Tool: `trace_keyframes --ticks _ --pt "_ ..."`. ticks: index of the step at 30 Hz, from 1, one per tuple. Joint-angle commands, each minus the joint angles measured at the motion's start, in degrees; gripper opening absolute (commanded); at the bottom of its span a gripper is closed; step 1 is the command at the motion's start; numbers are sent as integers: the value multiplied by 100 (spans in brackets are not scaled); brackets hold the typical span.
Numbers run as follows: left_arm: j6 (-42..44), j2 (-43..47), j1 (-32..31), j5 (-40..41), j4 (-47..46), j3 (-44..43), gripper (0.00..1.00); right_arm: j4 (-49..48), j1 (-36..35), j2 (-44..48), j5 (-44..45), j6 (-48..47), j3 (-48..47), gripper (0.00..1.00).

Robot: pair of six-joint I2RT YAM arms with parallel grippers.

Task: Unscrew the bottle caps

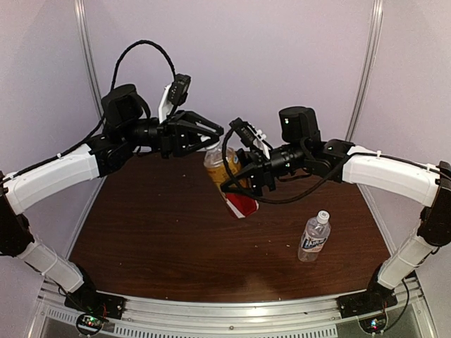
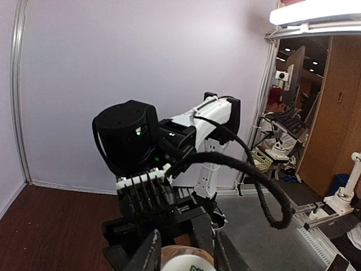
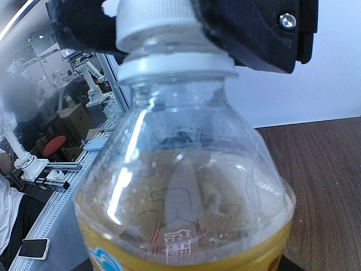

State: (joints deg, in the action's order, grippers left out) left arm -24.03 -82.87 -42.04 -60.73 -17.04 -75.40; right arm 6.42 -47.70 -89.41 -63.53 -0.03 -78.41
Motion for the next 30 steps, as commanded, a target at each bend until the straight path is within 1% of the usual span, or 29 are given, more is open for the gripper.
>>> trace_keyframes --ticks 1,3,5,8,12,15,20,26,30 --pt "20 240 23 1065 371 60 29 71 -1 139 903 -91 -201 64" --pt "-41 342 -7 1649 579 60 27 117 -3 166 1423 -86 -222 64" --pt "-177 452 -77 2407 817 40 23 118 -2 197 1946 -68 -231 64" --pt "-540 552 -251 3518 1004 49 22 -7 -11 249 2569 -31 -166 64" --pt "-998 540 -409 4231 1044 35 22 -228 -27 302 3108 3 -75 64" --pt "-1077 476 -483 4393 1024 0 22 -295 -37 325 3258 3 -44 64" --pt "-1130 395 -489 4362 971 -19 23 -261 -36 310 3287 3 -12 64" --pt "-990 429 -488 4287 875 69 33 -252 -34 311 3229 -39 48 64" --pt "-889 464 -488 4149 719 147 39 -322 -37 327 3041 -41 102 64"
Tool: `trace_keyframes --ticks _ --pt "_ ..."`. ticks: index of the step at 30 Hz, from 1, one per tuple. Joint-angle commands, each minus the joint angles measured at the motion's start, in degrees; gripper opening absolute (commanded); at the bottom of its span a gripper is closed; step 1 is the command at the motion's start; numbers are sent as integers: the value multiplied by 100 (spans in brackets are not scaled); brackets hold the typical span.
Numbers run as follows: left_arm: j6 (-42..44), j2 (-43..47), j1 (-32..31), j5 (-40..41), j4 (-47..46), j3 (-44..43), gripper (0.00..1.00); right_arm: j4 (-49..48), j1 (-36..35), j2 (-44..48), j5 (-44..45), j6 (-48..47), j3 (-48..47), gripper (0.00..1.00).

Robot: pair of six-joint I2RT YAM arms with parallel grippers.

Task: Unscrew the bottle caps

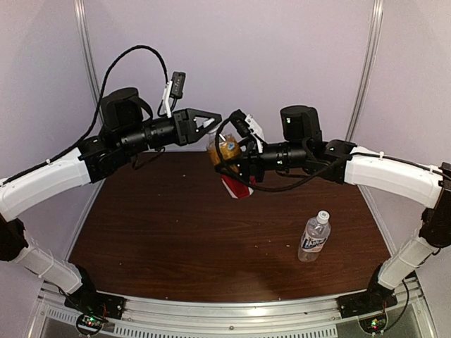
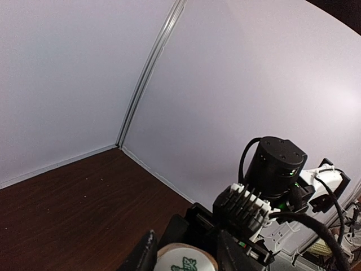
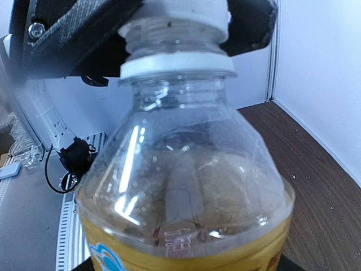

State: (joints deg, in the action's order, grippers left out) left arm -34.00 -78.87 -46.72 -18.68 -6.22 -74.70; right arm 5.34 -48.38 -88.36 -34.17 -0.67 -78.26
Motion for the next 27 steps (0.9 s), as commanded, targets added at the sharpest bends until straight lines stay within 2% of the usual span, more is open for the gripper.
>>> trace_keyframes --ticks 1,9,16,27 --pt "131 65 -21 -104 -378 78 40 -221 30 220 63 23 92 64" --pt "192 5 -13 -274 -400 53 47 -234 31 230 -94 32 130 63" --pt "214 -5 -13 -279 -370 43 48 -245 30 299 -139 14 195 64" --pt "227 -23 -4 -337 -348 43 40 -249 30 306 -151 -4 208 64"
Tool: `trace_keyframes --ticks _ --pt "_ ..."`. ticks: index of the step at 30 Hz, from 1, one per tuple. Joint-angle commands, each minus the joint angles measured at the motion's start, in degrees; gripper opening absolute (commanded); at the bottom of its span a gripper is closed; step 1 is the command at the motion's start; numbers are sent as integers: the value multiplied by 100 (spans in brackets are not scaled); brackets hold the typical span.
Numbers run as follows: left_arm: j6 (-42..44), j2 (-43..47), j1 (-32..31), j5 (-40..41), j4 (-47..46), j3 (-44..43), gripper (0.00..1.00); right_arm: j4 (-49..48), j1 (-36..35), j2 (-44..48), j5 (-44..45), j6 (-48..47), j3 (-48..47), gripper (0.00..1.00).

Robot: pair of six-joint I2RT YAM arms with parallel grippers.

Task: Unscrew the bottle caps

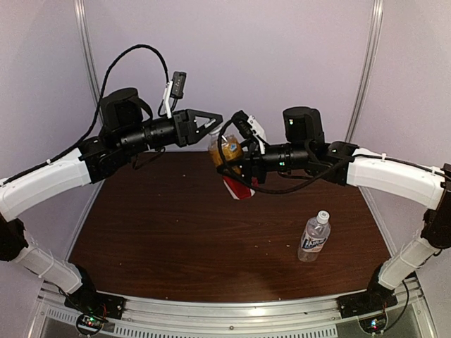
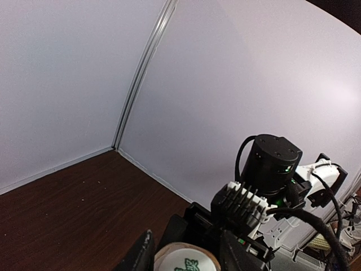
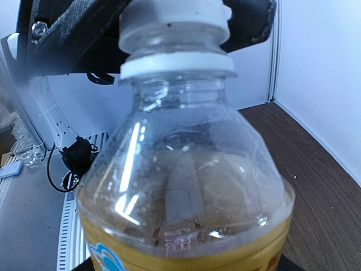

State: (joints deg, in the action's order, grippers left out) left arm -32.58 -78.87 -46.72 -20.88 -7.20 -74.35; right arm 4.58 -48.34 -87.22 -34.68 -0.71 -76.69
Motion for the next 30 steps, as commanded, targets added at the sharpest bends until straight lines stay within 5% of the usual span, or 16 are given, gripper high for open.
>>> trace_keyframes --ticks 1,30 --pt "87 -23 -2 -117 -252 8 39 -164 26 196 -101 -6 56 64" --pt "-333 383 365 19 -698 481 32 -31 33 194 -215 -228 207 64"
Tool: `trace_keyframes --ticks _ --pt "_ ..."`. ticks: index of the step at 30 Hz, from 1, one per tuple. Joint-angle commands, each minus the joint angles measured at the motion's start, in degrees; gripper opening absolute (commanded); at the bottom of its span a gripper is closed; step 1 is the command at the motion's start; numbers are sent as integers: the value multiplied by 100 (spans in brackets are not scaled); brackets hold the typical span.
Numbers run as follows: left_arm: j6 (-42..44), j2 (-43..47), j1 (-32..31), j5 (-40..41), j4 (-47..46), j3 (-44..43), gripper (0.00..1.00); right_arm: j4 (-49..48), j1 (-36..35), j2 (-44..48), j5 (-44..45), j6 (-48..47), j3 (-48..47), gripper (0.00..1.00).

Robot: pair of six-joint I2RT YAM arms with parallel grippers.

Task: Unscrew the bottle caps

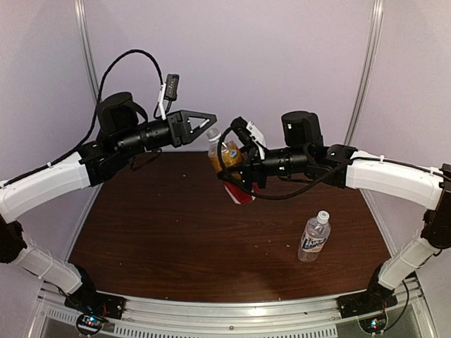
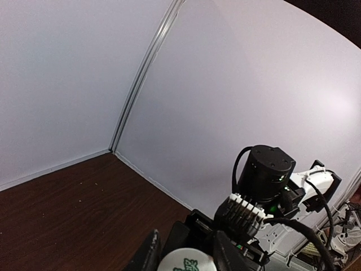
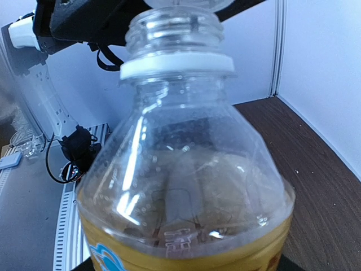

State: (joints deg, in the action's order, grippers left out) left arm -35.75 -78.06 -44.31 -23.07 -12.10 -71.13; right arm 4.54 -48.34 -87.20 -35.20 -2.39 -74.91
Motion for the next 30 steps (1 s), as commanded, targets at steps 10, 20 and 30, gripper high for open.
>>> trace_keyframes --ticks 10,20,30 --pt "1323 1085 239 2397 1254 712 33 -94 86 242 -263 25 47 64" --pt "1669 1249 597 3451 1562 1901 34 -287 173 241 -329 149 138 65" --pt "1220 743 1190 3517 945 2954 34 -389 197 230 -301 211 264 65"
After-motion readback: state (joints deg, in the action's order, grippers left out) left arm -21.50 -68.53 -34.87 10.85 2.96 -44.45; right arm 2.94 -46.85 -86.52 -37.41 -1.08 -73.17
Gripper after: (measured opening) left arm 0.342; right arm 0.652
